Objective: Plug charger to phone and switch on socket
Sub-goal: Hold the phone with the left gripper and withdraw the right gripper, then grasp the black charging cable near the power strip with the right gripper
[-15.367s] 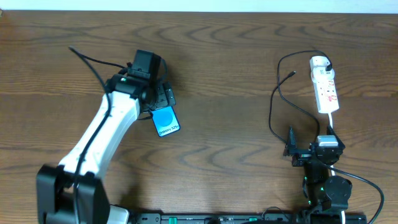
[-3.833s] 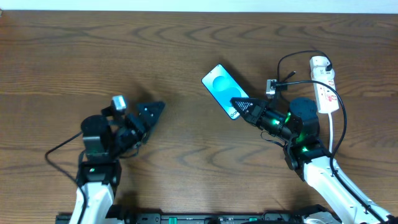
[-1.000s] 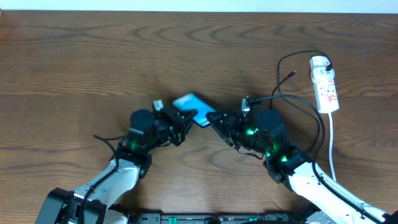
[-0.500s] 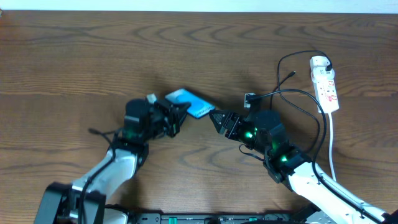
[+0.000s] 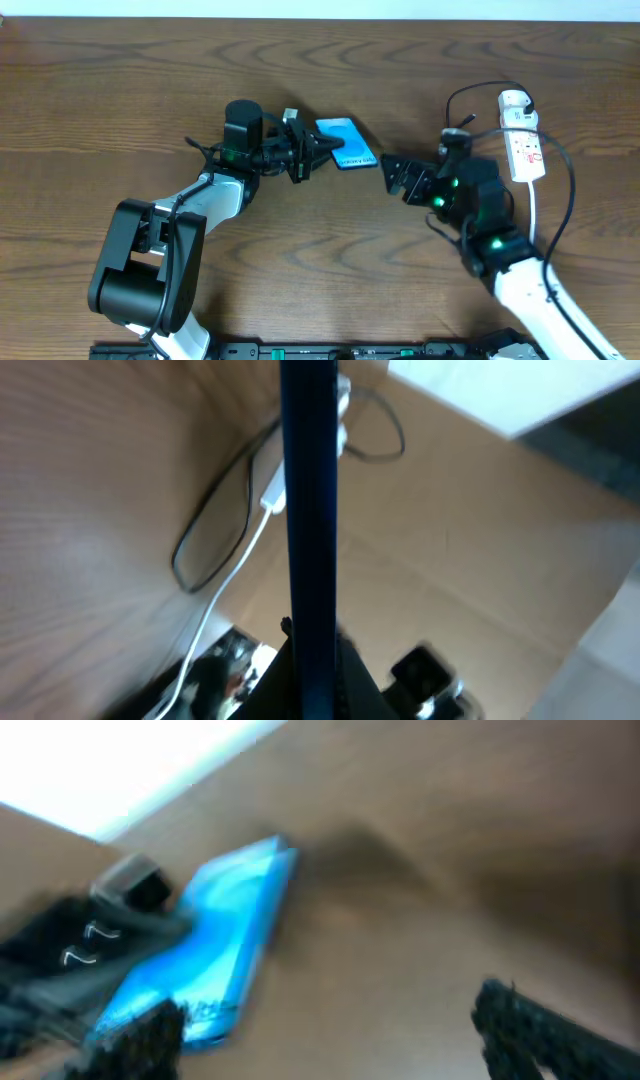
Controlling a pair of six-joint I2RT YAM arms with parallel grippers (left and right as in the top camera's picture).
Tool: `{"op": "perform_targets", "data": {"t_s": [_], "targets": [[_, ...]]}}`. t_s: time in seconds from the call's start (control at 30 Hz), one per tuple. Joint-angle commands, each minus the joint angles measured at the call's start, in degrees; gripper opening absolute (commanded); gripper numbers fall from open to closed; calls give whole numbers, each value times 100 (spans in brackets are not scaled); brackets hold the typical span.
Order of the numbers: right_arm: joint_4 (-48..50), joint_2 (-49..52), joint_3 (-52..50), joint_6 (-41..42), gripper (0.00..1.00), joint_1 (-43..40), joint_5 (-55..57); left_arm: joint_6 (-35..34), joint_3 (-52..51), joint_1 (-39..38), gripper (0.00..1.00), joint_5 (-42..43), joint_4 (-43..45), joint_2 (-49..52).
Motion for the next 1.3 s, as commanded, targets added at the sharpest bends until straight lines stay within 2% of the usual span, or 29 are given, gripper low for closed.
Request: {"op": "perform_targets", "data": {"t_s": [0.0,0.2,0.33,0.5,0.6,0.8,1.13,1.17,1.27], "targets": [[-1180,179,1246,-881,91,-105,1163,525,162,26,8,702,76,-31],[-2695,1239,2918,-997,90,-109,1622,756,162,24,7,723,74,-31],[-3504,2321,3995,-949,89,-111,1989,863,162,24,8,745,74,-31],[-4301,3713,5169,-660,80,-157,2317,946,162,24,7,872,74,-31],[-4387,4148,5307,-358,79,-280,1996,946,162,24,8,909,74,-31],[-4798,4675,5305,109,59,-619,1679,946,162,24,8,960,74,-31],[-4833,5657,5252,127,59,-636,1799,944,162,24,7,997,74,-31],[-4839,5720,5252,129,61,-636,1814,944,162,24,8,997,74,-31],[-4863,5812,5250,144,74,-636,1954,944,162,24,8,994,74,-31]]}}
